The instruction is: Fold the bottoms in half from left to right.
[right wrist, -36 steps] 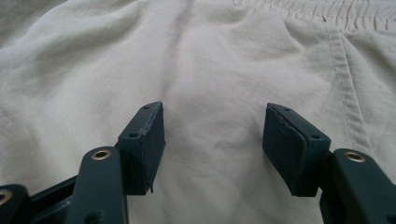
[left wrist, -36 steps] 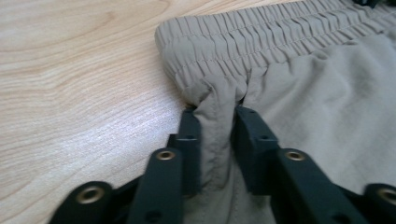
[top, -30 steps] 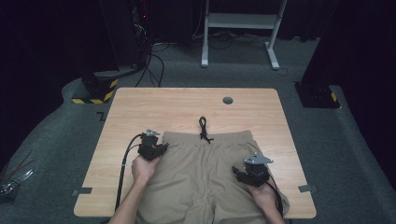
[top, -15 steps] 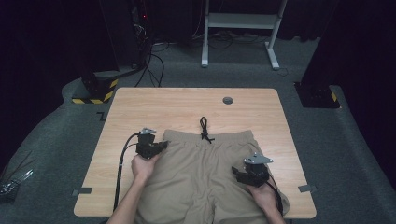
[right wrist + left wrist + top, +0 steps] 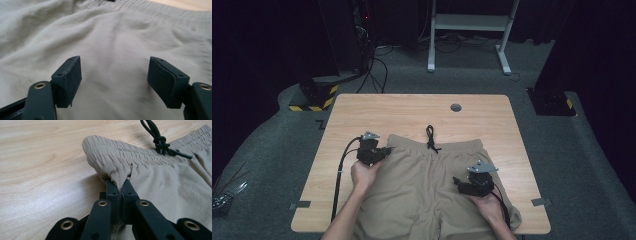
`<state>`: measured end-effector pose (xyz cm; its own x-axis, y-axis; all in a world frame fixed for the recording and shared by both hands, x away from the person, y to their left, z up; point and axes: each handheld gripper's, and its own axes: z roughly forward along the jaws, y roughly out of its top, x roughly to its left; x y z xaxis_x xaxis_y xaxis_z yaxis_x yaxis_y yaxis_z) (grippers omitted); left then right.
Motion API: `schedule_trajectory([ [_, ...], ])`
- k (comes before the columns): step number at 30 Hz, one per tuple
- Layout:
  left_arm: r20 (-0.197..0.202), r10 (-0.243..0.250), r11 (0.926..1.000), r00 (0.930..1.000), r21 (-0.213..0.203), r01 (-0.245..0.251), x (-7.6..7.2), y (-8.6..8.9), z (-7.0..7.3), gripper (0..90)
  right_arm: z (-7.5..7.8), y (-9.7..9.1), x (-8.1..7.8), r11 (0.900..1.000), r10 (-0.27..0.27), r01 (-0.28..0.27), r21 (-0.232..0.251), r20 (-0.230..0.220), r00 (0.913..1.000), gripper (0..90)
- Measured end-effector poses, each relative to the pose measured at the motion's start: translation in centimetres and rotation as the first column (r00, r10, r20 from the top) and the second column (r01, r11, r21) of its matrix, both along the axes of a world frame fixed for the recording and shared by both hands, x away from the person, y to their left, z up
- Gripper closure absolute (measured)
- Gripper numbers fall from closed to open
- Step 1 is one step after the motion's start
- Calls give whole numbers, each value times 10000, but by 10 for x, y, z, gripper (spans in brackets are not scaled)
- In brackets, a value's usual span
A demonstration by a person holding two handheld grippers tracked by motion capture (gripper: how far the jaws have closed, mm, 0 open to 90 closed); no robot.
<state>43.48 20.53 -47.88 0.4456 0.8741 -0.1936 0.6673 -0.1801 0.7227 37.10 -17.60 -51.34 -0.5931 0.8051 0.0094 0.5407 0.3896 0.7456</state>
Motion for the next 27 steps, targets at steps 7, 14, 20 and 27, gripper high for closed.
schedule_trajectory([
  [7, 69, -76, 9998, 9999, 204, 74, 4, -2, 10, 873, -2, 24, 5, 9982, 546, -544, -270, 70, 9985, 287],
  [14, 25, 99, 9999, 9999, -60, -99, 7, 3, 12, 874, -5, 41, 10, 9934, 1095, -1097, -337, -89, 9939, 277],
  [20, 37, 335, 9987, 9994, -378, -333, 8, 12, 15, 874, -10, 55, 17, 9862, 1551, -1556, -567, -143, 9878, 270],
  [27, 201, 399, 9974, 9990, -613, -386, 14, 15, 28, 875, -11, 70, 27, 9879, 1465, -1469, -495, -98, 9892, 251],
])
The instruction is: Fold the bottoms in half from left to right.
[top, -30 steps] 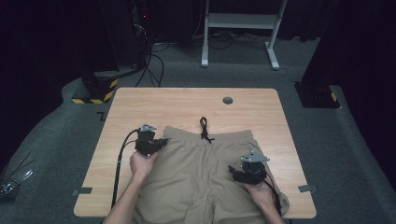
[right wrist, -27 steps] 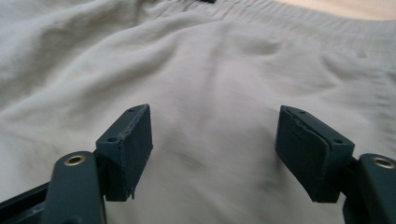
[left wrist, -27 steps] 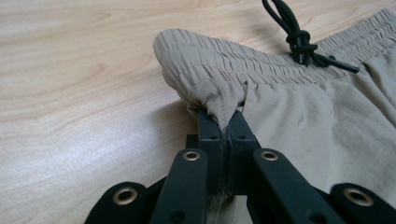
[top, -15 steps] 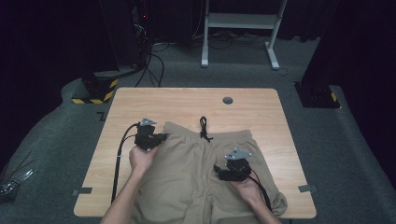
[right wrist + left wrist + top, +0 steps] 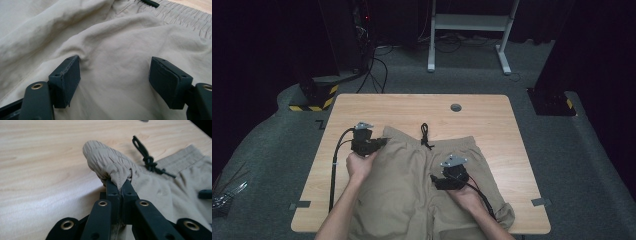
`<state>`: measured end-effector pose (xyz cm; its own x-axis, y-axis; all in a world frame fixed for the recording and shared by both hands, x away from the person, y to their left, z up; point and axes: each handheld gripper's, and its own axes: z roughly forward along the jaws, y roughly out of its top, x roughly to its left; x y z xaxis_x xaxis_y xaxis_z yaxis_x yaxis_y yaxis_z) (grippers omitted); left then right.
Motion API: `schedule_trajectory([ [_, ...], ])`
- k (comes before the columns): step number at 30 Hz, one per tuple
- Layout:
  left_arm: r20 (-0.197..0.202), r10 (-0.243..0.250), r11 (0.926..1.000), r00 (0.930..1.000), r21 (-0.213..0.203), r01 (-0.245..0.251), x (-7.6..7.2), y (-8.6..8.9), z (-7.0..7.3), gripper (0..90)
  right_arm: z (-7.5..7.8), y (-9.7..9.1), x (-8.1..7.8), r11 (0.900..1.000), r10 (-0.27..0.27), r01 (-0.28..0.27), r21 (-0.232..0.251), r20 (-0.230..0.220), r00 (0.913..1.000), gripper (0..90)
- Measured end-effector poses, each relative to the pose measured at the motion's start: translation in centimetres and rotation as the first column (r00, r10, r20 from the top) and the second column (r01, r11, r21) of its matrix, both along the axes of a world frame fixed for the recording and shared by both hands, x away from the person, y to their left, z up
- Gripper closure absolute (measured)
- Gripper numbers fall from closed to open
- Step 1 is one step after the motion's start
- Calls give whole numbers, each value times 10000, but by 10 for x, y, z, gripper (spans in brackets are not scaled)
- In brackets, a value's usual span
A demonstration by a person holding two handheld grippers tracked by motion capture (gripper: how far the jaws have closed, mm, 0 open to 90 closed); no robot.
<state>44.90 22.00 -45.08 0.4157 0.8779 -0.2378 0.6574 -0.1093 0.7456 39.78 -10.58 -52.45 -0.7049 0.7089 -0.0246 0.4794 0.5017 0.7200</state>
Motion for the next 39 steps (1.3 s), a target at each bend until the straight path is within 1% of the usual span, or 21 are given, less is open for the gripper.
schedule_trajectory([
  [2, 126, -3, 10000, 9999, -59, 4, 2, -2, 6, 875, 0, 5, 3, 10000, -80, 80, -25, 11, 10000, 244],
  [5, 160, 2, 9999, 9999, -161, 1, 6, -4, 13, 875, 0, 13, 10, 9999, -135, 135, -22, -8, 9999, 237],
  [7, 251, -14, 10000, 9997, -35, 15, 8, -4, 17, 875, 0, 18, 15, 9999, -156, 156, 5, -31, 9999, 234],
  [8, 288, 8, 10000, 9996, -45, -6, 9, -5, 19, 875, 0, 19, 16, 9999, -155, 155, 6, -45, 9999, 233],
  [11, 351, 79, 9997, 9994, -226, -71, 10, -6, 24, 875, 0, 26, 22, 9997, -244, 244, 24, -80, 9997, 233],
  [13, 403, 56, 9997, 9992, -246, -46, 10, -8, 27, 875, 0, 31, 25, 9995, -314, 314, 24, -80, 9995, 234],
  [14, 439, 51, 9996, 9990, -285, -38, 10, -9, 28, 875, 0, 34, 27, 9994, -340, 340, 12, -47, 9994, 236],
  [18, 712, -244, 9992, 9972, -308, 267, 10, -20, 41, 875, -1, 43, 35, 9992, -408, 408, 21, -45, 9992, 239],
  [23, 965, -380, 9987, 9946, -289, 409, 15, -34, 55, 875, -1, 54, 42, 9982, -591, 591, 25, -33, 9982, 247],
  [26, 1016, -428, 9986, 9939, -258, 456, 18, -39, 59, 875, -1, 64, 48, 9980, -628, 628, 11, -27, 9980, 247],
  [28, 1028, -389, 9978, 9939, -491, 442, 19, -41, 59, 875, -1, 71, 53, 9981, -615, 615, 9, -37, 9981, 245],
  [29, 1013, -400, 9977, 9941, -501, 452, 18, -42, 59, 875, -1, 73, 55, 9982, -599, 599, 18, -33, 9982, 244],
  [30, 1020, -430, 9979, 9939, -433, 476, 18, -44, 58, 875, -1, 74, 56, 9983, -584, 584, 31, -55, 9983, 246],
  [31, 1013, -466, 9978, 9938, -419, 510, 17, -45, 59, 875, -1, 73, 56, 9983, -581, 581, 44, -57, 9983, 269],
  [32, 1064, -507, 9977, 9930, -402, 553, 16, -46, 59, 875, 1, 71, 54, 9983, -585, 584, -31, -102, 9982, 317],
  [33, 1093, -512, 9976, 9927, -411, 559, 15, -46, 60, 875, 4, 68, 52, 9980, -631, 629, -107, -185, 9978, 339],
  [35, 1149, -553, 9974, 9918, -391, 601, 15, -47, 60, 875, 10, 61, 49, 9974, -706, 709, 116, -235, 9972, 339],
  [36, 1140, -553, 9975, 9919, -377, 599, 14, -47, 60, 875, 16, 55, 45, 9964, -776, 785, 334, -283, 9966, 338],
  [38, 1144, -524, 9978, 9921, -347, 567, 15, -48, 60, 875, 27, 45, 38, 9955, -750, 765, 550, -302, 9967, 333],
  [39, 1157, -531, 9979, 9919, -303, 570, 15, -49, 59, 875, 31, 41, 35, 9964, -671, 686, 489, -317, 9972, 328],
])
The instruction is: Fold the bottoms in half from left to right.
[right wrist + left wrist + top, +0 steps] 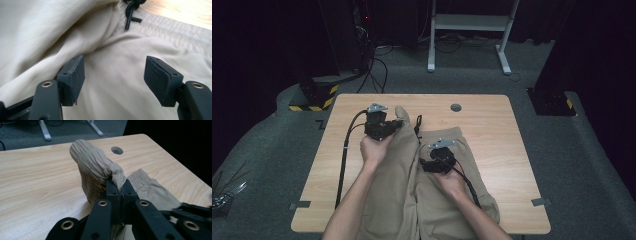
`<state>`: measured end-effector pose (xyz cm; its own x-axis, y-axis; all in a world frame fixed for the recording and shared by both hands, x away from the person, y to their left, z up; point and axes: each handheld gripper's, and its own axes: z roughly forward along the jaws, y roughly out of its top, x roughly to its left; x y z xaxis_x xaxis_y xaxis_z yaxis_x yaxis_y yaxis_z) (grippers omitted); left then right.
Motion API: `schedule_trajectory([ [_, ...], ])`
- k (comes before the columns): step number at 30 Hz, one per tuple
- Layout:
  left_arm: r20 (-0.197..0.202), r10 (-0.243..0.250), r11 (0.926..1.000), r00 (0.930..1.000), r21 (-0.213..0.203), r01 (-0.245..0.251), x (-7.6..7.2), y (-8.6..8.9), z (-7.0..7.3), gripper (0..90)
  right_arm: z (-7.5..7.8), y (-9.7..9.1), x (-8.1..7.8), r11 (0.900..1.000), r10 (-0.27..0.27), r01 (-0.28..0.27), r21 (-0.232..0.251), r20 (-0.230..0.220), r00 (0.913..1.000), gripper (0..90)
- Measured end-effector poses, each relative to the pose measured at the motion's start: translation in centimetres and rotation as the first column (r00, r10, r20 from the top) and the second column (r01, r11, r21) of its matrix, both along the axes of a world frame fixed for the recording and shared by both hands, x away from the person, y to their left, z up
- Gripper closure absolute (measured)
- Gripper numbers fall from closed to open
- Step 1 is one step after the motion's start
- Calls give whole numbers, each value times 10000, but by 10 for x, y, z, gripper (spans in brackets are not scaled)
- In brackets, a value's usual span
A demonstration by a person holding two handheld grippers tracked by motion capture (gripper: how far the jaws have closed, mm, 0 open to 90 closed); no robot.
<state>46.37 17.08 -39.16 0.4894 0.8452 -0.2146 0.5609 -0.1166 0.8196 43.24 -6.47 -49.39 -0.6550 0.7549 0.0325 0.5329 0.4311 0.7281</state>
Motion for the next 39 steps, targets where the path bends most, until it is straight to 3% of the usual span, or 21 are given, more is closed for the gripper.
schedule_trajectory([
  [3, 45, -2, 10000, 10000, -8, 2, -1, -2, 0, 875, 8, -16, -17, 9957, 271, -281, -883, -124, 9996, 319],
  [6, 68, -114, 9999, 9999, 3, 114, -2, -3, 1, 875, 8, -33, -32, 9873, 433, -423, -1535, 35, 9991, 318],
  [10, 81, -174, 9998, 9998, -38, 174, -4, -6, 2, 874, 0, -66, -48, 9804, 310, -281, -1952, 117, 9995, 321],
  [13, 62, -233, 9996, 9997, -134, 234, -3, -10, 2, 875, -9, -89, -53, 9845, 104, -190, -1746, -504, 9987, 327],
  [15, 73, -346, 9994, 9994, -68, 347, -2, -14, 3, 875, -15, -95, -56, 9827, -13, -57, -1849, -376, 9993, 325],
  [19, 194, -653, 9978, 9977, -39, 654, -1, -29, 6, 875, -23, -103, -58, 9953, -59, 42, -967, -178, 9998, 324],
  [24, 185, -1128, 9935, 9934, -138, 1130, 0, -49, 7, 875, -29, -106, -60, 9988, 32, -17, -479, 308, 9995, 316],
  [39, 42, -1997, 9795, 9799, -270, 1997, 7, -90, 5, 873, -29, -106, -60, 9988, 30, -14, -483, 329, 9995, 317],
])
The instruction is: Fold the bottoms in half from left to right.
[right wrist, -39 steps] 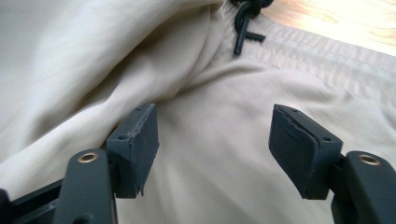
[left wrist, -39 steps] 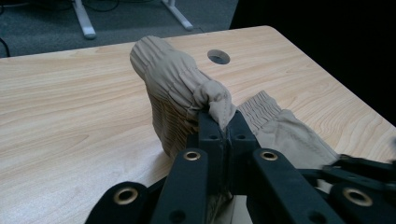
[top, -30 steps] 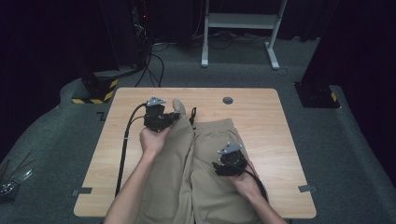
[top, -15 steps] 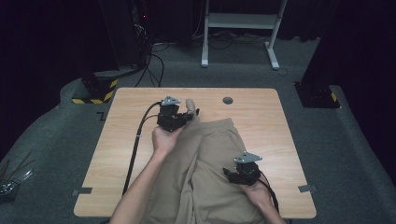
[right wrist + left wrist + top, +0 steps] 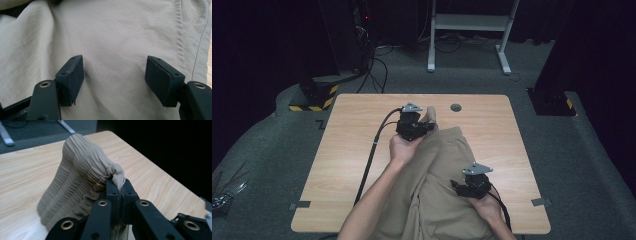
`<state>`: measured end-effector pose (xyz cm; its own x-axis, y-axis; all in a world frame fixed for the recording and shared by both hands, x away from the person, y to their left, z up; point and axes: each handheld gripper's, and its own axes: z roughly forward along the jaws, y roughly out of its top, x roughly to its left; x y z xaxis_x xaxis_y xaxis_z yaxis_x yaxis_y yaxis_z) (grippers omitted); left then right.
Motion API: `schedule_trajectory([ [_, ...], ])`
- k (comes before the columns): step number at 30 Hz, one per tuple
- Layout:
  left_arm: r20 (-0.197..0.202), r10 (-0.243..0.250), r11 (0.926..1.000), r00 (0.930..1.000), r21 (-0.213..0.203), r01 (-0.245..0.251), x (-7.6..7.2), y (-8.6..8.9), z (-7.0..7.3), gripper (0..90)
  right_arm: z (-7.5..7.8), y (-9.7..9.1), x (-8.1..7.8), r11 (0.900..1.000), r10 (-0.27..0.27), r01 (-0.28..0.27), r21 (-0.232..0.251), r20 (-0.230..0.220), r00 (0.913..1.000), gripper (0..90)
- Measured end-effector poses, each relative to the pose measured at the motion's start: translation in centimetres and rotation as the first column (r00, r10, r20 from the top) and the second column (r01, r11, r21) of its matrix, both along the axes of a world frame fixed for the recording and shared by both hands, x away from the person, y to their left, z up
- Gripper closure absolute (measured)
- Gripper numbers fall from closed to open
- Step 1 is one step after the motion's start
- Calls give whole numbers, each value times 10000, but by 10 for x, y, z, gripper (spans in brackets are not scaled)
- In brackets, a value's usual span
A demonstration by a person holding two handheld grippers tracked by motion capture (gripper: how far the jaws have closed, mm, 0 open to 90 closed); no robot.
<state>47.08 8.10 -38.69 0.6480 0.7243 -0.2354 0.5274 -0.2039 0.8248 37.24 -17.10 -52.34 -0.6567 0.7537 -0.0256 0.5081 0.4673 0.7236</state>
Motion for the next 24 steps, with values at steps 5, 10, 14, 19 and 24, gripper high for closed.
schedule_trajectory([
  [5, -121, -243, 9997, 9996, 1, 243, 4, -16, -2, 873, 0, 0, 0, 10000, -14, 14, -9, 2, 10000, 318],
  [10, -180, -405, 9991, 9990, 131, 407, 6, -29, -3, 872, 0, 0, 0, 10000, -27, 27, -8, -2, 10000, 319],
  [14, -211, -590, 9978, 9980, 289, 596, 8, -41, -6, 870, 0, 0, 0, 10000, -33, 33, -5, 12, 10000, 318],
  [19, -427, -782, 9947, 9960, 633, 808, 14, -57, -13, 867, 0, 0, 0, 10000, -48, 48, -7, -3, 10000, 318],
  [24, -575, -856, 9941, 9947, 625, 892, 19, -69, -18, 867, 0, 0, 0, 10000, -42, 42, -8, 15, 10000, 318],
])
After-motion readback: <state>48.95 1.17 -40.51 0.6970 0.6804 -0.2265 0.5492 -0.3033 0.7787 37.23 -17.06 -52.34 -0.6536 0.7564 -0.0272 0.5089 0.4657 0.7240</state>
